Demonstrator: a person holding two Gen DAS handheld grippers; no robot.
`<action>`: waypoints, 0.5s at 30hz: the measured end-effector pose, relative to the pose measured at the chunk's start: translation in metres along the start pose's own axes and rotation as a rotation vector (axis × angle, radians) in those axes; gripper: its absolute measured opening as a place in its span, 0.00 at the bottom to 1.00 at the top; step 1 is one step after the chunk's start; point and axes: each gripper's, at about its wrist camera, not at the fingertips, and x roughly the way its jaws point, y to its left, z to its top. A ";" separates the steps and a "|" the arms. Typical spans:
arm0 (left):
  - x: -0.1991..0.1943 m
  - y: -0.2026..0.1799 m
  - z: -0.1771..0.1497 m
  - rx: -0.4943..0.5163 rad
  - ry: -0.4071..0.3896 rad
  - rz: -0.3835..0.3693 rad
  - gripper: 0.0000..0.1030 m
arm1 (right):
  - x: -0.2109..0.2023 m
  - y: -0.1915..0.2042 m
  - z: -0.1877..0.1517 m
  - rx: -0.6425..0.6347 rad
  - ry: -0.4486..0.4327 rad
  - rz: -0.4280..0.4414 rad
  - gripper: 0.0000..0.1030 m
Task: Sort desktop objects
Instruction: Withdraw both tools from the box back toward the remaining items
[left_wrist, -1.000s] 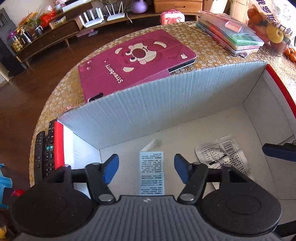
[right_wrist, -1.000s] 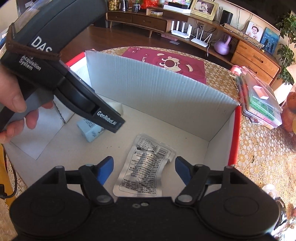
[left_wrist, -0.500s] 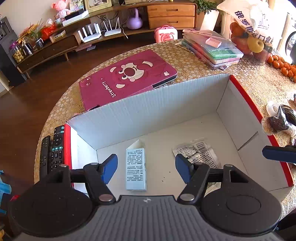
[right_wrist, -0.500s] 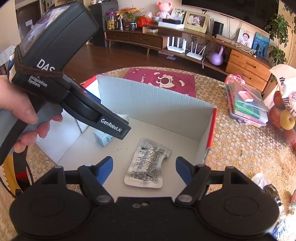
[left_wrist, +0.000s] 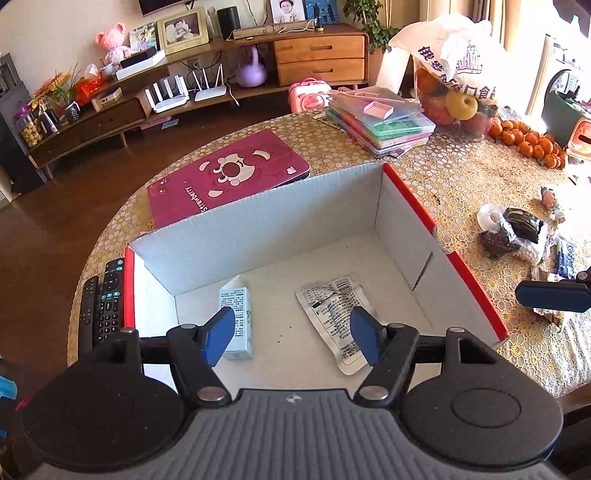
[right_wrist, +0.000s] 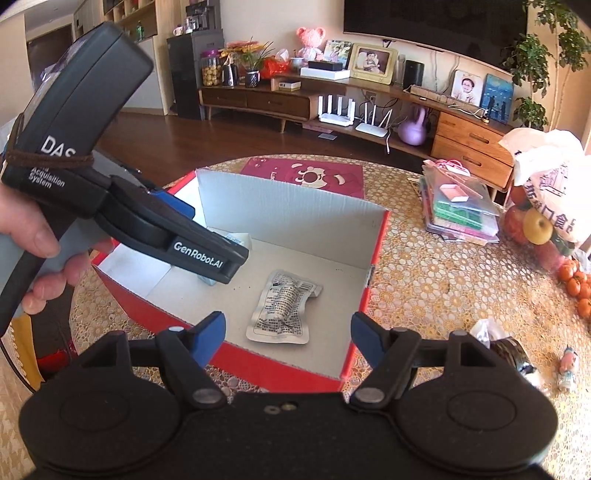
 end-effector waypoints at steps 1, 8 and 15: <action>-0.004 -0.002 -0.001 0.002 -0.006 -0.005 0.66 | -0.004 -0.001 -0.002 0.007 -0.007 -0.003 0.73; -0.035 -0.021 -0.011 0.017 -0.070 -0.024 0.66 | -0.032 -0.013 -0.020 0.062 -0.058 -0.014 0.77; -0.060 -0.040 -0.027 0.024 -0.129 -0.080 0.70 | -0.063 -0.030 -0.043 0.120 -0.113 -0.043 0.86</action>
